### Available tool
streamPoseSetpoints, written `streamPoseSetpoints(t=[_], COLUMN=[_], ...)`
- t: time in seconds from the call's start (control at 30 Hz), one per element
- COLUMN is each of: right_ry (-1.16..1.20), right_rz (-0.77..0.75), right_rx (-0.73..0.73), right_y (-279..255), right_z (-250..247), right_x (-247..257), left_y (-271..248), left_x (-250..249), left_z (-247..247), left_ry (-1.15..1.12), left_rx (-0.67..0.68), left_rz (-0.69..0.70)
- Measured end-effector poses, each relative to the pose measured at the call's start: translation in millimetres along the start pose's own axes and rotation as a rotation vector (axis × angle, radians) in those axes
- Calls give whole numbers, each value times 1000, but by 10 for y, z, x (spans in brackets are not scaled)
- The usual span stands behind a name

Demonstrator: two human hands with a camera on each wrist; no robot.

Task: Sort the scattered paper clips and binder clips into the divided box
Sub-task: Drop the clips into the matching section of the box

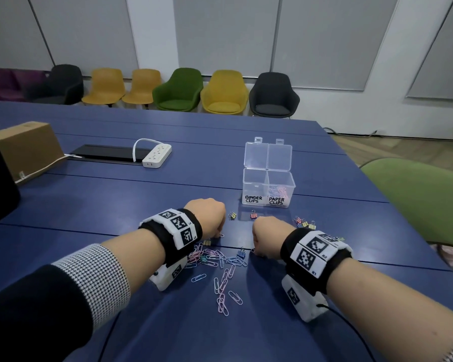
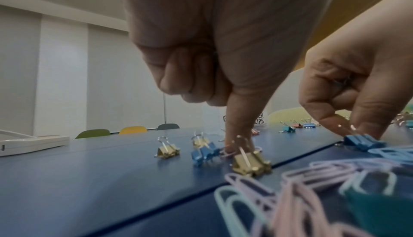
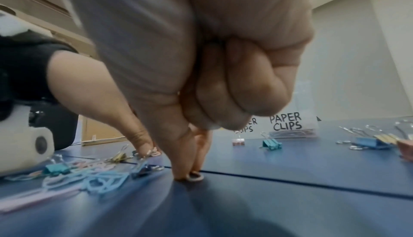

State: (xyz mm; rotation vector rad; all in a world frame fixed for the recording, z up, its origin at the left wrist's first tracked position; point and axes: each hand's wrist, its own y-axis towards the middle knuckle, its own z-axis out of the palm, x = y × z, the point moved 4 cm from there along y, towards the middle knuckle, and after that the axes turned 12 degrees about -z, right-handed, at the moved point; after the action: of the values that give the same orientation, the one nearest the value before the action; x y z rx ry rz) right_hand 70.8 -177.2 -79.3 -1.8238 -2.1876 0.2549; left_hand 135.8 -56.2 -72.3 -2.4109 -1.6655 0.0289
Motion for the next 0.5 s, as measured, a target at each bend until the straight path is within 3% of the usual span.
streamPoseSetpoints(t=[0.17,0.3,0.5], right_ry=[-39,-27,107], right_rz=[-28,-43,-38], right_rx=[-18,-18,-2], right_y=[-1,-20,-39], right_z=[-4,-27,-17], right_x=[137,187,145], left_y=[28,72,107], left_x=[9,32,-68], left_z=[-4,-10,-7], left_ry=[-24,-44,108], left_rx=[16,116,235], left_rz=[-7,-20,29])
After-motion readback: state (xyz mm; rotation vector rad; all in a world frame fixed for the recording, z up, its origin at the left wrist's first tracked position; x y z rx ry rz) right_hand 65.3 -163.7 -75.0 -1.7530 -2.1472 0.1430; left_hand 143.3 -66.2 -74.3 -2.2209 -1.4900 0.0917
